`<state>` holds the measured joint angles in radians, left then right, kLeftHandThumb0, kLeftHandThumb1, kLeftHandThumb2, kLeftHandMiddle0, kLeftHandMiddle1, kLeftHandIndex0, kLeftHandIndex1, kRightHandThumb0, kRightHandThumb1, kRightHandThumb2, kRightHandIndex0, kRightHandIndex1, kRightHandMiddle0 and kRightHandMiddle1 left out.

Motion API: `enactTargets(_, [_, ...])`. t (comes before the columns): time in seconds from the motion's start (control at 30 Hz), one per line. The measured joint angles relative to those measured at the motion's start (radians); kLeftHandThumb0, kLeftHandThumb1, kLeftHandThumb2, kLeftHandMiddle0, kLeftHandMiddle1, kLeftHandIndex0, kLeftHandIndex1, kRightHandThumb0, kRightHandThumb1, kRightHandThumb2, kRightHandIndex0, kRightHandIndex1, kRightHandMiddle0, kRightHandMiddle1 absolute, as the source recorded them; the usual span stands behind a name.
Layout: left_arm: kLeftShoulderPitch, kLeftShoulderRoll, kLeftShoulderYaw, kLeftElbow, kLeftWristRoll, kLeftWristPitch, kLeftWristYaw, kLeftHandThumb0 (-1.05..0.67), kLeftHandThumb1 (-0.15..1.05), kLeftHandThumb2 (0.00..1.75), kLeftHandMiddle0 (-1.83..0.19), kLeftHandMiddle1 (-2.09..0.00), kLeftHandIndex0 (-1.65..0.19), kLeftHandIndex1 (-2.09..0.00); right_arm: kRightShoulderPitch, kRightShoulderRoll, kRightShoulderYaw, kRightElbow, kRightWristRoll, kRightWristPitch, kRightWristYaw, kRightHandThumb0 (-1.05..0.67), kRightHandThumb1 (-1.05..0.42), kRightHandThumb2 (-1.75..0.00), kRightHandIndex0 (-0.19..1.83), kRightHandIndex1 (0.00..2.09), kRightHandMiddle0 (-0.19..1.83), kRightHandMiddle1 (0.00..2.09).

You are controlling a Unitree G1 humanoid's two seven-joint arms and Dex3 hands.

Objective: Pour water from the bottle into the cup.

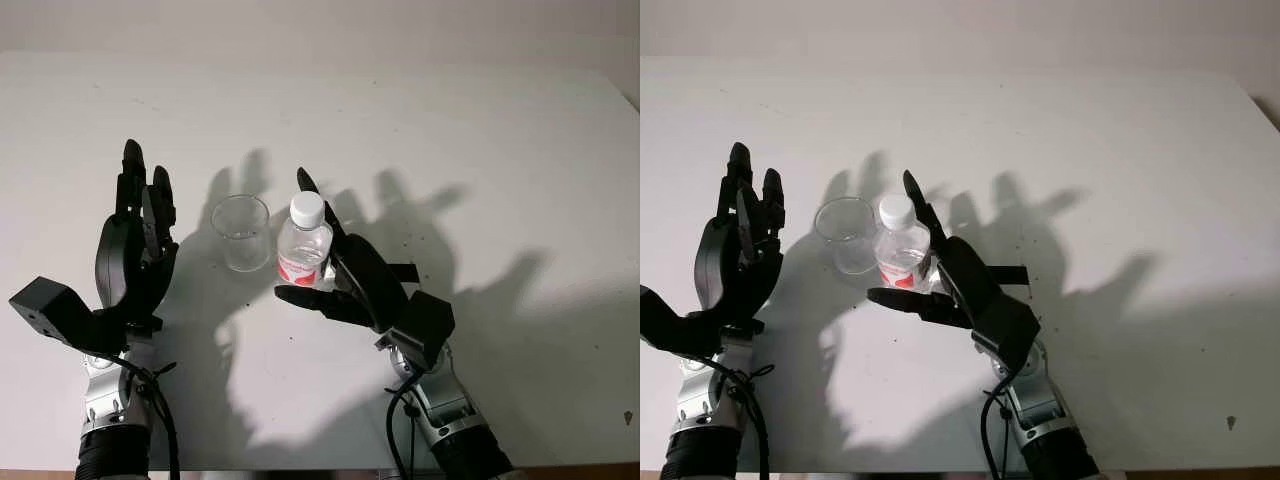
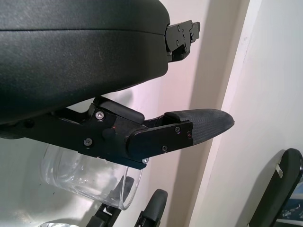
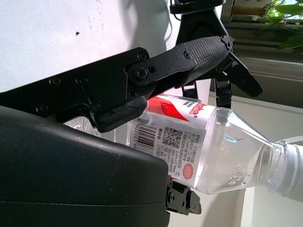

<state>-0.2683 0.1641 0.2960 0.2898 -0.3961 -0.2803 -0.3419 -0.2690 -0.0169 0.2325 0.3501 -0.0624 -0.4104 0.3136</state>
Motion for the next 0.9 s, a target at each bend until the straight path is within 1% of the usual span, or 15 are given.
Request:
enactTargets(0.13, [-0.004, -0.004, 0.0, 0.003, 0.001, -0.003, 0.002, -0.71, 1.05, 0.59, 0.19, 0.0, 0.19, 0.0, 0.003, 0.005, 0.0, -0.004, -0.001, 0.013, -0.01, -0.84, -0.97, -0.05, -0.17, 0.01, -0.18, 0.01])
enactTargets(0.23, [-0.007, -0.008, -0.001, 0.004, 0.0, -0.006, 0.002, -0.71, 1.05, 0.59, 0.19, 0.0, 0.19, 0.0, 0.026, 0.042, -0.002, -0.026, -0.012, 0.046, -0.089, -0.73, -0.95, -0.05, 0.01, 0.14, -0.03, 0.1])
enactTargets(0.27, [-0.007, -0.009, -0.002, 0.005, 0.0, -0.007, 0.002, -0.71, 1.05, 0.59, 0.19, 0.0, 0.19, 0.0, 0.036, 0.058, -0.003, -0.032, -0.012, 0.064, -0.118, -0.71, -0.95, -0.05, -0.04, 0.31, -0.03, 0.18])
enactTargets(0.3, [-0.008, -0.01, -0.003, 0.005, 0.0, -0.008, 0.002, -0.71, 1.05, 0.59, 0.19, 0.0, 0.19, 0.0, 0.04, 0.059, -0.003, -0.038, -0.018, 0.077, -0.143, -0.68, -0.96, -0.05, -0.13, 0.79, -0.12, 0.56])
enactTargets(0.4, [-0.009, -0.011, -0.004, 0.005, -0.001, -0.008, 0.002, -0.72, 1.05, 0.57, 0.19, 0.0, 0.19, 0.0, 0.05, 0.059, -0.002, -0.054, -0.045, 0.1, -0.208, -0.63, -0.98, -0.06, -0.19, 1.44, -0.18, 1.13])
enactTargets(0.47, [-0.009, -0.012, -0.004, 0.005, -0.001, -0.008, 0.002, -0.71, 1.05, 0.58, 0.19, 0.0, 0.19, 0.0, 0.056, 0.058, -0.002, -0.064, -0.055, 0.111, -0.235, -0.62, -1.0, -0.06, -0.19, 1.75, -0.19, 1.37])
enactTargets(0.5, [-0.009, -0.012, -0.005, 0.005, -0.001, -0.008, 0.002, -0.71, 1.05, 0.59, 0.19, 0.0, 0.19, 0.0, 0.056, 0.058, -0.001, -0.066, -0.062, 0.113, -0.246, -0.6, -1.01, -0.06, -0.19, 1.93, -0.19, 1.54])
enactTargets(0.53, [-0.009, -0.012, -0.005, 0.005, -0.001, -0.008, 0.002, -0.71, 1.05, 0.59, 0.19, 0.0, 0.19, 0.0, 0.056, 0.058, 0.0, -0.066, -0.068, 0.113, -0.255, -0.59, -1.01, -0.06, -0.19, 2.01, -0.19, 1.66])
enactTargets(0.57, [-0.009, -0.012, -0.005, 0.005, -0.001, -0.008, 0.002, -0.71, 1.05, 0.59, 0.19, 0.0, 0.19, 0.0, 0.056, 0.058, 0.0, -0.066, -0.073, 0.111, -0.262, -0.58, -1.01, -0.06, -0.19, 2.05, -0.19, 1.72])
enactTargets(0.6, [-0.009, -0.013, -0.005, 0.005, -0.001, -0.008, 0.002, -0.71, 1.05, 0.59, 0.19, 0.0, 0.19, 0.0, 0.056, 0.058, 0.0, -0.064, -0.078, 0.106, -0.27, -0.57, -1.02, -0.06, -0.09, 2.08, -0.19, 1.92])
enactTargets(0.67, [-0.009, -0.013, -0.005, 0.004, -0.001, -0.008, 0.002, -0.71, 1.05, 0.58, 0.19, 0.0, 0.19, 0.0, 0.055, 0.058, 0.0, -0.061, -0.084, 0.082, -0.284, -0.56, -1.03, -0.06, 0.01, 2.09, -0.19, 2.05])
enactTargets(0.73, [-0.009, -0.013, -0.005, 0.004, -0.001, -0.008, 0.002, -0.71, 1.05, 0.58, 0.19, 0.0, 0.19, 0.0, 0.049, 0.058, 0.0, -0.052, -0.084, 0.064, -0.293, -0.55, -1.04, -0.06, 0.18, 2.09, -0.13, 2.08])
enactTargets(0.8, [-0.009, -0.013, -0.005, 0.005, -0.001, -0.009, 0.002, -0.71, 1.05, 0.58, 0.19, 0.0, 0.19, 0.0, 0.044, 0.058, 0.0, -0.043, -0.089, 0.057, -0.306, -0.54, -1.05, -0.07, 0.36, 2.09, 0.04, 2.09])
enactTargets(0.87, [-0.009, -0.013, -0.006, 0.005, -0.001, -0.009, 0.003, -0.71, 1.05, 0.58, 0.19, 0.0, 0.19, 0.0, 0.037, 0.058, 0.0, -0.033, -0.1, 0.046, -0.319, -0.55, -1.05, -0.08, 0.48, 2.09, 0.11, 2.09])
enactTargets(0.9, [-0.009, -0.013, -0.006, 0.005, -0.001, -0.009, 0.004, -0.71, 1.05, 0.58, 0.19, 0.0, 0.19, 0.0, 0.034, 0.058, 0.001, -0.029, -0.107, 0.04, -0.324, -0.55, -1.05, -0.09, 0.58, 2.09, 0.18, 2.09])
